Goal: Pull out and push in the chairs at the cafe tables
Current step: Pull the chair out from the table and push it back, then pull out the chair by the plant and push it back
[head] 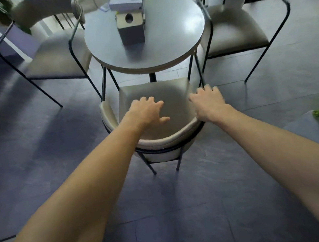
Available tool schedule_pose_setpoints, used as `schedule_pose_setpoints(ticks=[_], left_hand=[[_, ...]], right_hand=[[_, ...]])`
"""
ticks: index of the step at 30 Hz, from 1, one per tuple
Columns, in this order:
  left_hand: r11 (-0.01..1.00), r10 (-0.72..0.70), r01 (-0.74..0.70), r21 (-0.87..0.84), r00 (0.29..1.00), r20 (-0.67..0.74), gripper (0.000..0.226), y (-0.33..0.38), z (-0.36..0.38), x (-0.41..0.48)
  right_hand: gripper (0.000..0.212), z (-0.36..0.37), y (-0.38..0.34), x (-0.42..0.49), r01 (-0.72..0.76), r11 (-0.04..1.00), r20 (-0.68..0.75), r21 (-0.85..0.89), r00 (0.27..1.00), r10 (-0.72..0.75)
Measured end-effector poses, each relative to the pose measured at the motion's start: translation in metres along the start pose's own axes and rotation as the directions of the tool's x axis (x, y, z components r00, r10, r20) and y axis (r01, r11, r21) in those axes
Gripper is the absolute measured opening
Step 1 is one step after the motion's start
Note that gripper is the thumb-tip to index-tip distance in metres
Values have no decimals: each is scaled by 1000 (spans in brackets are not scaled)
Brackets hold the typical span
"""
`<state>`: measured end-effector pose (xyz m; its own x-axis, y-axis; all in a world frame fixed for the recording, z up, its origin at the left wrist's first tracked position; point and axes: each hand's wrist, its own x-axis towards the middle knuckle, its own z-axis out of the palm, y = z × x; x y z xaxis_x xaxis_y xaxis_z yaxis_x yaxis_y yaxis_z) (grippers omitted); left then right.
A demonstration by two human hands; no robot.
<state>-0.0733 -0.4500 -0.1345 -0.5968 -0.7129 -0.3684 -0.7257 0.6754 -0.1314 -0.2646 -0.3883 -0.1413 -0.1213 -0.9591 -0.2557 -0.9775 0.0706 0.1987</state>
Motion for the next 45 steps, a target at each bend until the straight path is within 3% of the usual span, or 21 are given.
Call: schedule_pose_setpoints(ticks=[7,12,24,31,35,41,45], left_hand=[[990,4,-30,-139,983,-186,56,55,-143,55],[993,-11,-19,-113,966,-258,48,96,-222,126],[978,-159,101,-185,930,-332,44,167,-339,313],[936,-301,218,-278,903,-306,41,183,-372,455],[918,-312,206,-340,904,-294,44,178,-398,563],[932,-321,250,-264,907,-274,46,163,-440,690],[919,-357,293,-263,903,-241,42,160,-450,755]], right_hand=[[46,-90,124,-2,-123,992,-132,-13,984,120],[46,-123,226,24,-155,986,-170,-56,975,144],[46,-160,429,151,-128,987,-181,-102,978,108],[49,-150,522,278,-101,990,-192,-102,978,80],[46,-153,575,371,-73,987,-191,-144,981,44],[45,-170,647,496,-42,986,-141,-158,990,20],[56,-169,697,565,-1,985,-125,-171,992,-21]])
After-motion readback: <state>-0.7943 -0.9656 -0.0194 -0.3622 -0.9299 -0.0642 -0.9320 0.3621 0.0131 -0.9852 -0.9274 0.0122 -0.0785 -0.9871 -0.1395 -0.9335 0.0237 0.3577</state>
